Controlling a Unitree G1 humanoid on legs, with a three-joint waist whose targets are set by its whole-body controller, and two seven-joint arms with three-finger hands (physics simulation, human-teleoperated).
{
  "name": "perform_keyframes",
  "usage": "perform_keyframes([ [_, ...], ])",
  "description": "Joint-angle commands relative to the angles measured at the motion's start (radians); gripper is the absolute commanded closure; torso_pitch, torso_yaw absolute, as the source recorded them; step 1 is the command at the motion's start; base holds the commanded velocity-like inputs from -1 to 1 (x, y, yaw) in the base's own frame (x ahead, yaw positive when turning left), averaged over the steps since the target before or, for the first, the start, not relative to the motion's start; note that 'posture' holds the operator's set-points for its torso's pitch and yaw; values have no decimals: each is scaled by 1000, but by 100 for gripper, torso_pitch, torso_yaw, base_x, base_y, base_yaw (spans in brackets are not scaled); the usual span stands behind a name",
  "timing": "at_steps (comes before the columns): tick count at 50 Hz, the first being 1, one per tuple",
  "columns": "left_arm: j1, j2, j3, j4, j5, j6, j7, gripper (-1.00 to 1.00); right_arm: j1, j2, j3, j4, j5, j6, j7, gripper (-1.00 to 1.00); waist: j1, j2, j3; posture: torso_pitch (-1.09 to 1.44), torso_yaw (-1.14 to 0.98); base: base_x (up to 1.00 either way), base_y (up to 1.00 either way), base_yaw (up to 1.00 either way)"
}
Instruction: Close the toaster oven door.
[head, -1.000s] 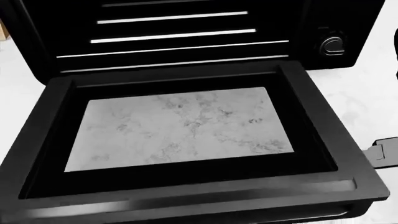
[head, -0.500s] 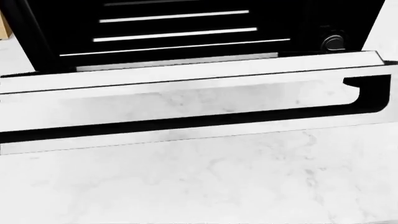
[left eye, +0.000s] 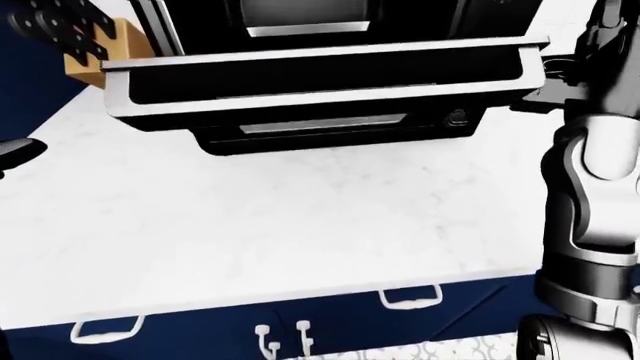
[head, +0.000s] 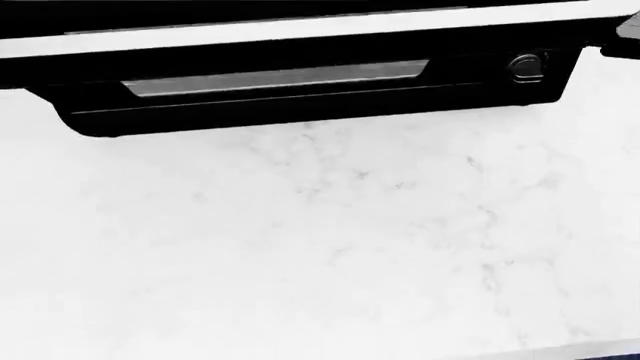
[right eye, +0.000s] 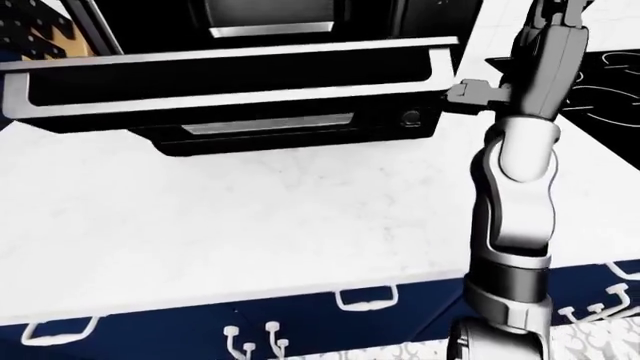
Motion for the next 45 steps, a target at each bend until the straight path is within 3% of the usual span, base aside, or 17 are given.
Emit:
perform_keyframes([
  [1, -20, 26, 16, -30, 1, -25, 0, -100, -58, -23, -20, 4, -11, -41, -37, -100, 0, 3, -23, 0, 0, 0, 0, 0],
  [13, -21, 22, 11, -31, 4, -25, -1, -100, -176, -29, 14, 253, -27, -136, -99, -100, 2, 2, -24, 0, 0, 0, 0, 0],
  [30, -6, -2, 4, -55, 14, -16, 0, -100, -294, -31, 46, 455, -60, -222, -140, -100, 5, 2, -24, 0, 0, 0, 0, 0],
  [45, 68, -181, -72, -386, -26, 160, -39, -100, -340, -34, 55, 528, -77, -249, -144, -100, 9, -4, -27, 0, 0, 0, 0, 0],
])
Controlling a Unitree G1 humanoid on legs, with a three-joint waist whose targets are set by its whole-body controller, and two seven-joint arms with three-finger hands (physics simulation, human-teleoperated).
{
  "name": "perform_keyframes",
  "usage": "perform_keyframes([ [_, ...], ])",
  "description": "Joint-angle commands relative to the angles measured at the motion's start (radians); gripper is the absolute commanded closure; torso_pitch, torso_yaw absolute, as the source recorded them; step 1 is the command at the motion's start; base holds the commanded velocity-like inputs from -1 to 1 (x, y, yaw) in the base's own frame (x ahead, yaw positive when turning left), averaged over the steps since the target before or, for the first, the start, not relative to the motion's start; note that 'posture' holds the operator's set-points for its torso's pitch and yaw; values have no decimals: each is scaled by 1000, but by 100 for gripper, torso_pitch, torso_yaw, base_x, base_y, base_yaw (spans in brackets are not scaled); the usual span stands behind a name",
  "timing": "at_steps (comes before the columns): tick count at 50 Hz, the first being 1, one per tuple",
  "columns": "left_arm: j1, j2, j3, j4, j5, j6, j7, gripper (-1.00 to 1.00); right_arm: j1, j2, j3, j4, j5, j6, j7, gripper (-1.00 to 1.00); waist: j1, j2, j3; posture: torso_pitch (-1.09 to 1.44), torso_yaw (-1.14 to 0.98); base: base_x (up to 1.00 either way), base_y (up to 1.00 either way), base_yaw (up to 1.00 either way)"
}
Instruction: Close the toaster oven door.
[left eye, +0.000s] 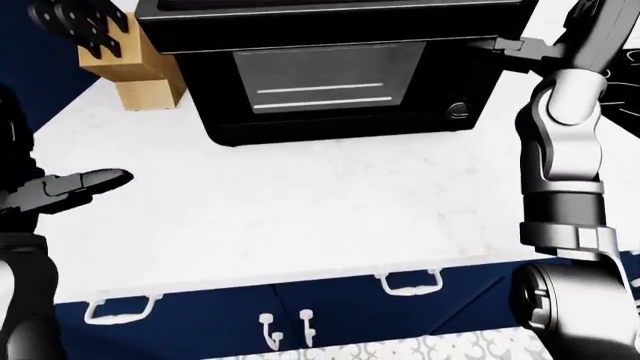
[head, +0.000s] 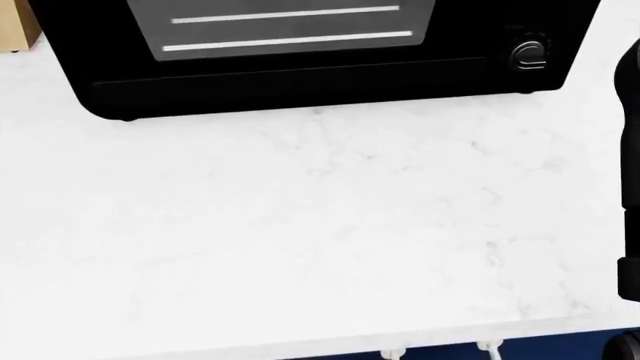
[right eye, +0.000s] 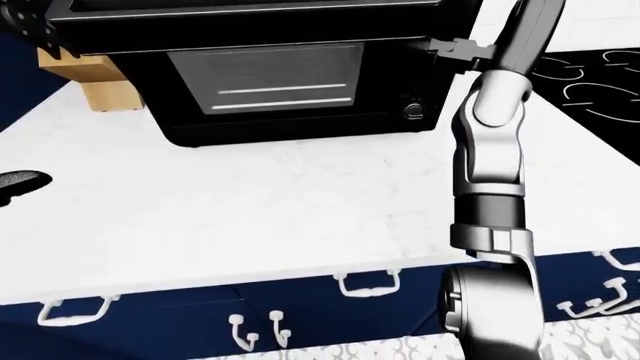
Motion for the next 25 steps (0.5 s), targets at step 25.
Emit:
perform_keyframes([
  [25, 166, -310, -209, -460, 81, 180, -148, -100, -38, -12, -13, -30, -12, -8, -19, -100, 4, -15, -31, 0, 0, 0, 0, 0],
])
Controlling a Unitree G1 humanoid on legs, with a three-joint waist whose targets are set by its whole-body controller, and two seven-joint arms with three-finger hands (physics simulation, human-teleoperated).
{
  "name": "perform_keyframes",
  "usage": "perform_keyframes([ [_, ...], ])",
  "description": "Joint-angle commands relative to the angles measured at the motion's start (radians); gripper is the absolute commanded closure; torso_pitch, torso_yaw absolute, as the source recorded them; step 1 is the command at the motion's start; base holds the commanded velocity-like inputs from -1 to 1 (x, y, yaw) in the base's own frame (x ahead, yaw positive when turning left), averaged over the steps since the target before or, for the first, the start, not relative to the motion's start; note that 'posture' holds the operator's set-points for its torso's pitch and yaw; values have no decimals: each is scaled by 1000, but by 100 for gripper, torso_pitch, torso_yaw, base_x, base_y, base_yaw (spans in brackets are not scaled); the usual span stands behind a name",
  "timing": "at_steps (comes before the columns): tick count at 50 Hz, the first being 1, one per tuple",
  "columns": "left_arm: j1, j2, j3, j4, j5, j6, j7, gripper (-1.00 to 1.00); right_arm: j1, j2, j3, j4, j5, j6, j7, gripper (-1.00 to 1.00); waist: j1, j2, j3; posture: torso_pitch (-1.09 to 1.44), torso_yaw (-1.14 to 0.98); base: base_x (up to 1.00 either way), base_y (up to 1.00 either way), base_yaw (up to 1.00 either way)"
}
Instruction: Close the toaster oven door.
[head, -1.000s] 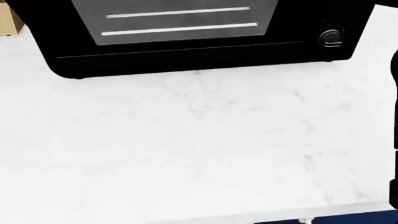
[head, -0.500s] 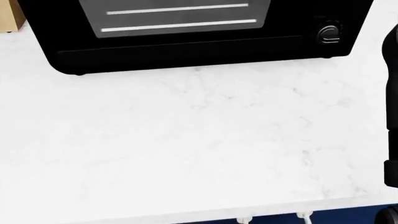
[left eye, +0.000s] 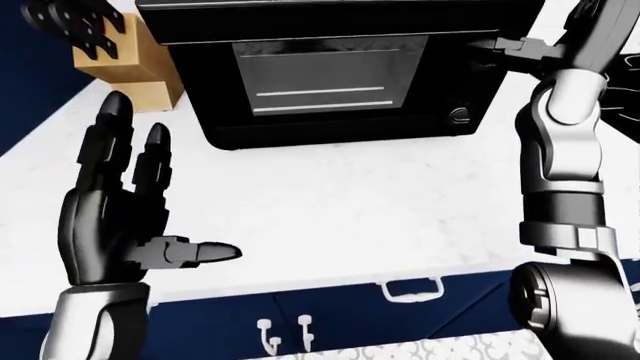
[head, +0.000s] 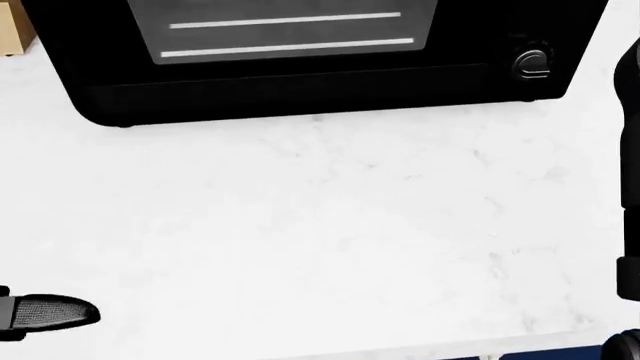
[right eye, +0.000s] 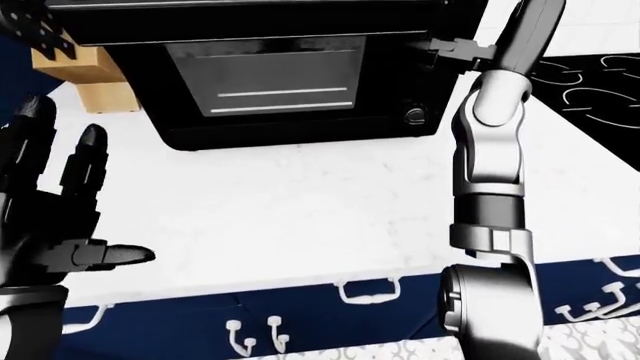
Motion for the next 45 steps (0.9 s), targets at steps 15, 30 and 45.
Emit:
perform_keyframes([
  [15, -119, -52, -214, -13, 196, 58, 15, -100, -30, -14, -8, -41, -6, -16, -10, -100, 4, -14, -28, 0, 0, 0, 0, 0],
  [30, -228, -112, -357, -45, 298, 253, 33, -100, -28, -12, -9, -44, -4, -16, -11, -100, 6, -24, -28, 0, 0, 0, 0, 0],
  [45, -384, -179, -431, -46, 336, 449, 67, -100, -20, -10, -10, -72, 5, 1, -13, -100, 8, -36, -26, 0, 0, 0, 0, 0],
])
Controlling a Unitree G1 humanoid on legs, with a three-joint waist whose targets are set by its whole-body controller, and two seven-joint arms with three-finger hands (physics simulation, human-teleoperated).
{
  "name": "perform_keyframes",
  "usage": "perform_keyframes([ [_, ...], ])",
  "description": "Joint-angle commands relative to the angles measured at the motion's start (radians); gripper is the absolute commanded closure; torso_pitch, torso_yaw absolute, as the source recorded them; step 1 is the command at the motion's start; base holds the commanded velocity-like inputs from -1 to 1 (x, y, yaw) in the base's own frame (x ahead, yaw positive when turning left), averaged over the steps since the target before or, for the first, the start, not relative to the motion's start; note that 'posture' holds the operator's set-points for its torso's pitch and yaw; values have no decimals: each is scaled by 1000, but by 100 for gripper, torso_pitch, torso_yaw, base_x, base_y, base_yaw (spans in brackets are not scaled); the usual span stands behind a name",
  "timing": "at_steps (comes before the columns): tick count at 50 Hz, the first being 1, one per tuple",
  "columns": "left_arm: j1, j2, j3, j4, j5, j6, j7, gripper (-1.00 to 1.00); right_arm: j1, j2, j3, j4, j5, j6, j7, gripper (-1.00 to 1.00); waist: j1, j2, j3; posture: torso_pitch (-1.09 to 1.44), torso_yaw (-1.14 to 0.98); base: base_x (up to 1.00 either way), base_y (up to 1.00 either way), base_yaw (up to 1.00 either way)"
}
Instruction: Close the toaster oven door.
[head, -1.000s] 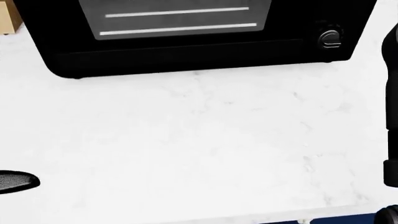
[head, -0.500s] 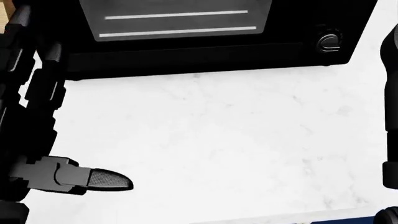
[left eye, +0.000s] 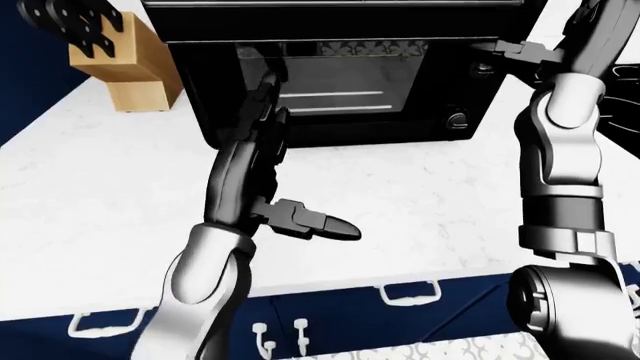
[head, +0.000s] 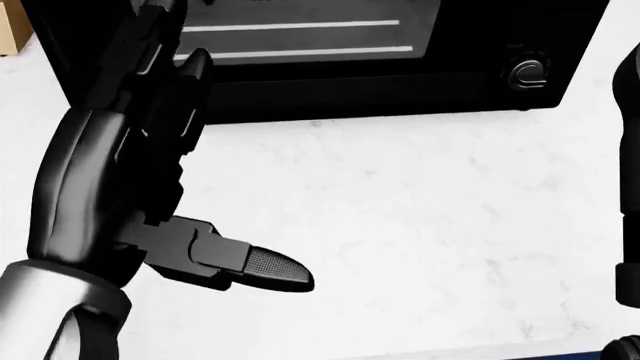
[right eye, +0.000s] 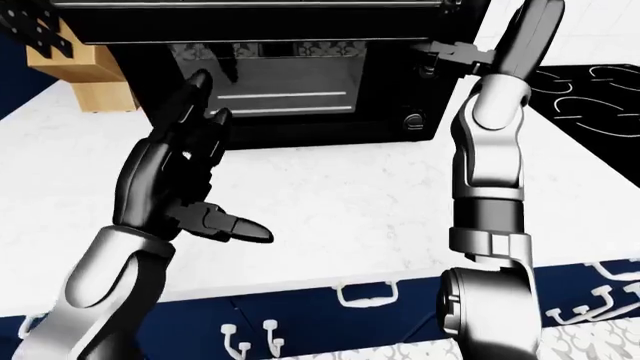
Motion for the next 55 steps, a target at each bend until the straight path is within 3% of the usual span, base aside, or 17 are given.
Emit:
perform_keyframes([
  [1, -41, -6, 3, -21, 1, 7, 13, -100, -41, -15, -5, -39, -4, -30, -3, -100, 2, -7, -26, 0, 0, 0, 0, 0],
  [14, -194, -8, 57, 32, -28, 127, 101, -100, -33, -10, -5, -60, -3, -20, -3, -100, 2, -13, -22, 0, 0, 0, 0, 0],
  [22, -251, 19, 50, 95, 5, 132, 156, -100, -32, -6, -4, -61, -2, -19, -4, -100, 1, -13, -21, 0, 0, 0, 0, 0],
  [55, -425, 12, 47, 203, 41, 183, 149, -100, -8, 2, -5, -83, -11, -12, -32, -100, -1, -13, -16, 0, 0, 0, 0, 0],
])
